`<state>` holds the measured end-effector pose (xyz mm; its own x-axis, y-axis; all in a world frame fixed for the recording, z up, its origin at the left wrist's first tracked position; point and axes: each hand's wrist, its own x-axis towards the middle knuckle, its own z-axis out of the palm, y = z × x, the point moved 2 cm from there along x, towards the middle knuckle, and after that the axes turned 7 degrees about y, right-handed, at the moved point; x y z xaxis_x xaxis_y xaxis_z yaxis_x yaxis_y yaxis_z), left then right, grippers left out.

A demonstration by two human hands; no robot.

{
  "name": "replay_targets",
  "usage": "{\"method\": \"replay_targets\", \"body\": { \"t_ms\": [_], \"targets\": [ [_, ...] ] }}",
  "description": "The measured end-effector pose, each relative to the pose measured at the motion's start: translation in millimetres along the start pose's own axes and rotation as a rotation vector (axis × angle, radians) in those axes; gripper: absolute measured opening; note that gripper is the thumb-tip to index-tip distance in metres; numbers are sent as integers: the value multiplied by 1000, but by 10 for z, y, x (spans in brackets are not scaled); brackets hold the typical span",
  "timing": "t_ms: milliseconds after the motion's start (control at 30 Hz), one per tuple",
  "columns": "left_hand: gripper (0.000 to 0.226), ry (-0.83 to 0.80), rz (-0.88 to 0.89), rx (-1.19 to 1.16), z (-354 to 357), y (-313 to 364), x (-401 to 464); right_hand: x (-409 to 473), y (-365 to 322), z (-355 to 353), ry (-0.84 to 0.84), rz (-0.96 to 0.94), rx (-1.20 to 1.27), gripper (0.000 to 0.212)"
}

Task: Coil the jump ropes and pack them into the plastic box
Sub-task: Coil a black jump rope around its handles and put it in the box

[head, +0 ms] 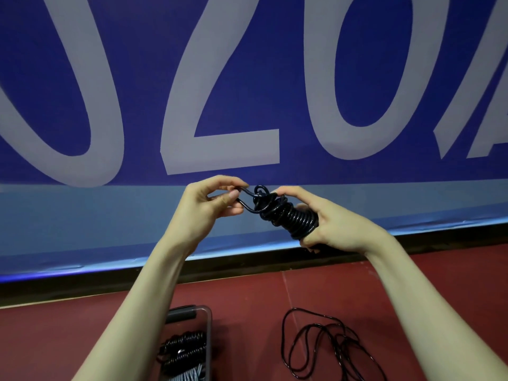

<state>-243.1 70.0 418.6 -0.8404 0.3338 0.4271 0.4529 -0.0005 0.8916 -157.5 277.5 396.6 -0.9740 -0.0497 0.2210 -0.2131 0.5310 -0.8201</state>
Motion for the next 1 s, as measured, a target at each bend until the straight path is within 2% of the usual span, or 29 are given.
{"method": "replay_targets", "body": {
  "t_ms": [133, 233, 433, 667, 1000],
  "targets": [
    [29, 2, -77, -14, 6, -33, 30, 54, -20, 25, 37, -23, -55, 92],
    [24, -24, -210, -166, 41, -28, 57, 63, -58, 23, 77, -53, -127, 90],
    [11, 62, -321, -242, 83, -97, 108, 111, -138, 100, 197, -110, -437, 80],
    [21, 151, -294, -369, -14, -134, 171, 174, -157, 226, 275, -85, -667, 83],
    [18, 98, -172, -147, -114, -228, 178, 309, -71, 415, 346, -48, -655, 81]
  ]
}}
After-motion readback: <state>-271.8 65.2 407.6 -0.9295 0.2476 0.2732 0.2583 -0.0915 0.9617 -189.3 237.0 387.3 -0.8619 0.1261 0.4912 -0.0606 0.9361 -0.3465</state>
